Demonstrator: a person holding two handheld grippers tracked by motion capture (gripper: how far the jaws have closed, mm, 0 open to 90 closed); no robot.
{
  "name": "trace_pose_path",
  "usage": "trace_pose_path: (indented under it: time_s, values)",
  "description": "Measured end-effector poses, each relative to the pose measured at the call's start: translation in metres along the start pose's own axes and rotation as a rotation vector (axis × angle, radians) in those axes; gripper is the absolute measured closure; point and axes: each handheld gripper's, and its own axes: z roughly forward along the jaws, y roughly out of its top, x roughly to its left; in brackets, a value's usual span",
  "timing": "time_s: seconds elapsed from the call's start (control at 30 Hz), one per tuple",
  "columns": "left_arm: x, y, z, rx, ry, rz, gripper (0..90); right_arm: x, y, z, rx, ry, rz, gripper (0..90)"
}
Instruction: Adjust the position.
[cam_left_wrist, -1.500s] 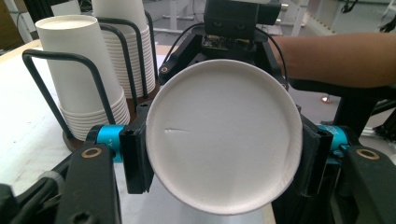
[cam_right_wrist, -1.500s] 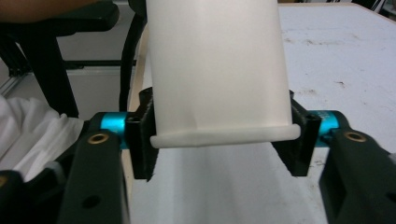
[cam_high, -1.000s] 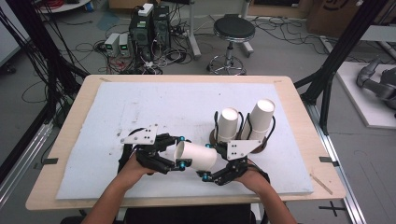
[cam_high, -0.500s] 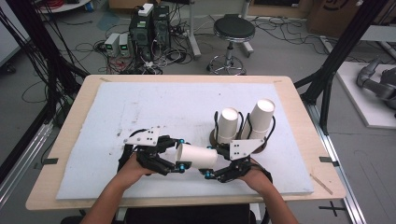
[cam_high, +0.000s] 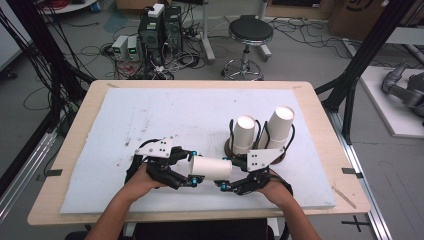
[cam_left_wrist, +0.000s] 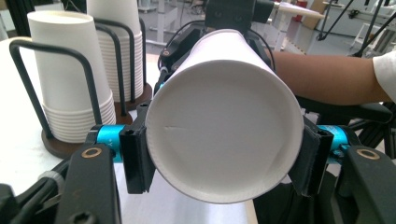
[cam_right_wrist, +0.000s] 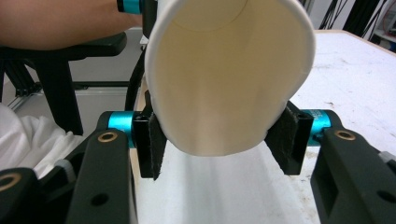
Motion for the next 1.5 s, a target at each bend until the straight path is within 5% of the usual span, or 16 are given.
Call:
trace_pose_path:
  time_s: [0.2, 0.43, 0.63, 0.77, 0.93, 1.13, 1.23, 1.5]
  values:
    - [0.0, 0.0, -0.001, 0.007, -0.003, 0.002, 36.6, 0.0, 0.0, 0.001, 0.005, 0.001, 0.001, 45.9]
    - [0.003, -0.002, -0.001, -0.086, -0.037, -0.025, 36.6, 0.0, 0.001, 0.002, -0.089, -0.015, 0.088, 19.4]
    - [0.001, -0.004, 0.004, -0.12, -0.061, -0.005, 36.3, 0.002, 0.003, 0.005, -0.12, 0.005, 0.091, 19.7]
    - [0.001, -0.006, 0.004, -0.122, -0.063, 0.001, 36.6, 0.003, 0.004, 0.002, -0.138, 0.037, 0.06, 32.5]
    - [0.0, -0.007, 0.007, -0.089, -0.051, 0.0, 36.4, 0.001, 0.003, -0.002, -0.149, 0.047, 0.048, 39.9]
    - [-0.003, -0.003, 0.013, 0.008, 0.065, 0.033, 23.3, -0.002, 0.003, -0.005, -0.113, 0.026, 0.048, 41.9]
    - [-0.006, -0.002, 0.015, 0.043, 0.068, 0.065, 23.5, -0.001, 0.004, -0.004, -0.059, 0.001, 0.05, 41.7]
    - [-0.005, -0.007, 0.017, 0.098, 0.062, 0.084, 34.0, 0.0, 0.006, 0.0, -0.035, 0.022, 0.051, 41.9]
